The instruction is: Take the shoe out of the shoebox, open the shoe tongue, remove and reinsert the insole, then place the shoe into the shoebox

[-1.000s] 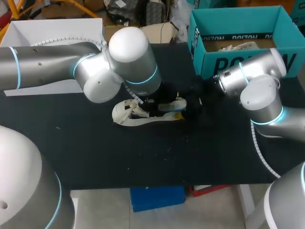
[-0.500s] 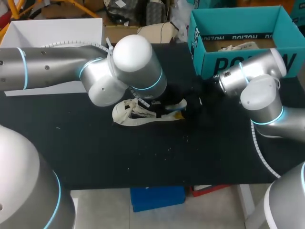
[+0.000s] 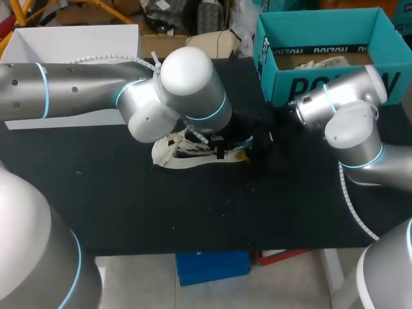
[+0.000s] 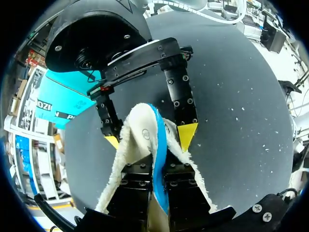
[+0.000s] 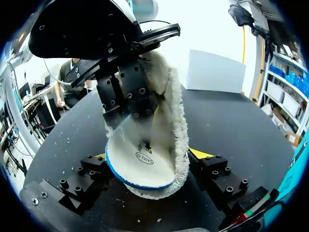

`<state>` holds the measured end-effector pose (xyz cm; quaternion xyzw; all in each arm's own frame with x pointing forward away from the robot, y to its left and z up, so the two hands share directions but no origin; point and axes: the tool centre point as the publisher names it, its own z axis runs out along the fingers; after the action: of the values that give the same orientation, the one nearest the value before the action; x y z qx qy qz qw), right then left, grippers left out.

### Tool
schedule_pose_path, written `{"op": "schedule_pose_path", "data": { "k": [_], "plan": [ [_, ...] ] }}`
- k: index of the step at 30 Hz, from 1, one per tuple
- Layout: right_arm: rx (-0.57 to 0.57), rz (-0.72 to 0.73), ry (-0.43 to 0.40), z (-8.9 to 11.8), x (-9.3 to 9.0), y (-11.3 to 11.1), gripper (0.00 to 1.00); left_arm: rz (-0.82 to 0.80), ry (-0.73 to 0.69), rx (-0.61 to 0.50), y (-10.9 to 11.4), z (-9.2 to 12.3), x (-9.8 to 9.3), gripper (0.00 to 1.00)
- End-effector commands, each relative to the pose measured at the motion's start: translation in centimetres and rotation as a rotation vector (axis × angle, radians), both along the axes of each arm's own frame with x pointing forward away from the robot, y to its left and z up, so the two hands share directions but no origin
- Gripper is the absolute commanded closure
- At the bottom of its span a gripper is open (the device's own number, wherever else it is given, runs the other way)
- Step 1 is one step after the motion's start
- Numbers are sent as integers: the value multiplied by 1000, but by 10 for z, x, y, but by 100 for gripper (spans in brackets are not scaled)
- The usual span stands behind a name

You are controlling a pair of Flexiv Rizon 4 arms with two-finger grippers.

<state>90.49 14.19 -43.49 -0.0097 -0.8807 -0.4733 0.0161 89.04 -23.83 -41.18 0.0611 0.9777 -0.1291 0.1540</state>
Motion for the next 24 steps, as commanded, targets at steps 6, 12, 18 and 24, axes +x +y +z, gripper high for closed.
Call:
{"op": "schedule_pose_path", "data": {
  "k": [6,12,18,24],
  "plan": [
    [-1,0,1,-4,2,1,100,-65,-16,-6,-1,27,-30,100],
    [-1,0,1,-4,2,1,100,-111,-15,-111,-4,58,-56,100],
    [-1,0,1,-4,2,1,100,-126,44,-272,-23,97,-74,100],
    [-1,0,1,-4,2,1,100,-52,228,-526,-41,147,-88,100]
  ]
}}
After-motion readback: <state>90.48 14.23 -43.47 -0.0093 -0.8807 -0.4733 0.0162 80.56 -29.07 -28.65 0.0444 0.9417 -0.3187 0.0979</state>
